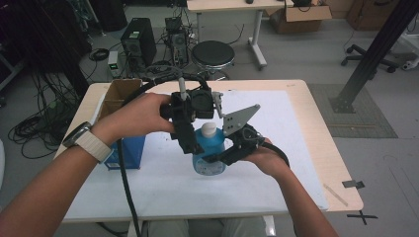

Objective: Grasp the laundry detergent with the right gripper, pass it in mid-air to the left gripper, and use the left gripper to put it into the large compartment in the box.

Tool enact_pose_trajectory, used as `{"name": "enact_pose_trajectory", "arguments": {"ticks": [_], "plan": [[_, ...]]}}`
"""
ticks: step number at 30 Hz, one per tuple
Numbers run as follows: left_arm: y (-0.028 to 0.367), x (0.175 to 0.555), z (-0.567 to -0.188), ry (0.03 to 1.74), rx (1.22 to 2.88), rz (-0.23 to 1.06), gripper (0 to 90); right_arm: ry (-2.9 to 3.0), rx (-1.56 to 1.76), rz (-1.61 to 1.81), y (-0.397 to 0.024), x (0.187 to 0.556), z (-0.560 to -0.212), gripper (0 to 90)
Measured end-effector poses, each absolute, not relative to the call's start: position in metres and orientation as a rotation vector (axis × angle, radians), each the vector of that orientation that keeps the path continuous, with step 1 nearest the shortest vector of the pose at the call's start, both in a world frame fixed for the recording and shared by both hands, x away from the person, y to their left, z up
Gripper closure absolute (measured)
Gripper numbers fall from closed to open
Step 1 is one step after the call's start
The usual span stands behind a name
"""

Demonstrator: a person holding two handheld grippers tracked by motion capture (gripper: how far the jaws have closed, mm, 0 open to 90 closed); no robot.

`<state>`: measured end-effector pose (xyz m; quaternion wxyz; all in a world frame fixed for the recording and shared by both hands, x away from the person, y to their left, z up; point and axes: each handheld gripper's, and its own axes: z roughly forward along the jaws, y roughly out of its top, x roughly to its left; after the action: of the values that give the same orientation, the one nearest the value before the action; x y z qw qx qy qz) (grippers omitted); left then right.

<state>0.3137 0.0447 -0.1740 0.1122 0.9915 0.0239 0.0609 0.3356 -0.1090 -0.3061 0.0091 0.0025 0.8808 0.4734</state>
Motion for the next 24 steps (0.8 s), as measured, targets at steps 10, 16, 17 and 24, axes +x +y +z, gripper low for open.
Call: {"name": "enact_pose_trajectory", "arguments": {"ticks": [10,16,17,24], "plan": [[0.038,0.316,-0.182,0.066,2.925,0.171,5.9,2.759,0.000,1.479,-0.103,0.334,-0.304,44.4],[0.034,0.317,-0.190,0.073,2.950,0.153,6.2,2.766,0.005,1.480,-0.103,0.332,-0.303,44.3],[0.034,0.317,-0.191,0.072,2.950,0.153,6.6,2.766,0.005,1.480,-0.103,0.332,-0.302,44.3],[0.031,0.320,-0.198,0.071,2.959,0.140,7.8,2.767,-0.001,1.472,-0.103,0.332,-0.303,44.3]]}}
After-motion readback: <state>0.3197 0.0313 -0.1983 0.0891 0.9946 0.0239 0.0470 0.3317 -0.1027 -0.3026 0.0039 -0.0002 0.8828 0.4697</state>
